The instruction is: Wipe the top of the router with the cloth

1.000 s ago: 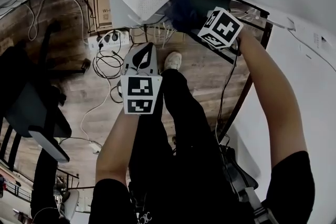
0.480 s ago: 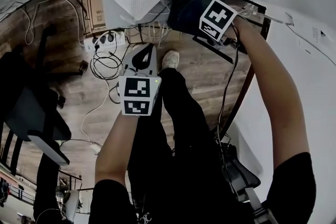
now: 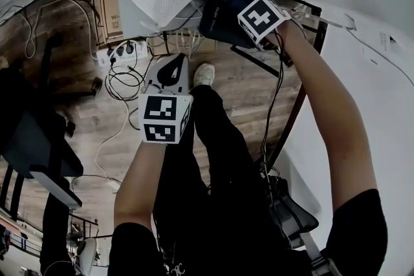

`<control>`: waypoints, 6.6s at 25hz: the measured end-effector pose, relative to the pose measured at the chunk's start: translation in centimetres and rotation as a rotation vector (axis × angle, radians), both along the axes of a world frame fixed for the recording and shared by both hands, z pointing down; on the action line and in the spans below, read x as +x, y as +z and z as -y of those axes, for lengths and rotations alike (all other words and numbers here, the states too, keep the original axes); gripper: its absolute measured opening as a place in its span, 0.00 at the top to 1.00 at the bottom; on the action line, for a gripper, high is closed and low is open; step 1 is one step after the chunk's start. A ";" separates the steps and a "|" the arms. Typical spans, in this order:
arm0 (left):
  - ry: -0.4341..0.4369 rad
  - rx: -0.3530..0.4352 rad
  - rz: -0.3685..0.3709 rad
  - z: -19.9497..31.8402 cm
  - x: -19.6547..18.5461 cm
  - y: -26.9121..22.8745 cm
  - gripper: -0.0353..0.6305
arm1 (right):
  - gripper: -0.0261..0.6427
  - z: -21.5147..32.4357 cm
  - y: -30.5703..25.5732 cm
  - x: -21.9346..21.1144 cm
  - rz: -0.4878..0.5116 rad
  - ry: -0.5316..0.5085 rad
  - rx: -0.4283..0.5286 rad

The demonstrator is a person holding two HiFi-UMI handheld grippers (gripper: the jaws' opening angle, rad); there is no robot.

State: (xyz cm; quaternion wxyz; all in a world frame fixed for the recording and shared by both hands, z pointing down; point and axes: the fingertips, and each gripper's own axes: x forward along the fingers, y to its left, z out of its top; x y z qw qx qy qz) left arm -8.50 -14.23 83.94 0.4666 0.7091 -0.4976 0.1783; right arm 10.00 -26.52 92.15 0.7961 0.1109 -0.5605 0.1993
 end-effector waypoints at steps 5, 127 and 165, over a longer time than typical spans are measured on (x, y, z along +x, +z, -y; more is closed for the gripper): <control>0.017 -0.004 0.000 -0.4 0.3 0.1 0.95 | 0.94 2.9 0.1 0.2 -0.017 0.041 0.139; -0.114 -0.062 -0.024 -3.7 3.0 1.9 0.95 | 0.94 4.6 0.9 -4.6 0.114 -0.287 0.086; -0.212 0.474 0.261 1.3 -3.5 -44.6 0.95 | 0.94 -3.3 -56.6 -2.0 1.288 0.554 1.148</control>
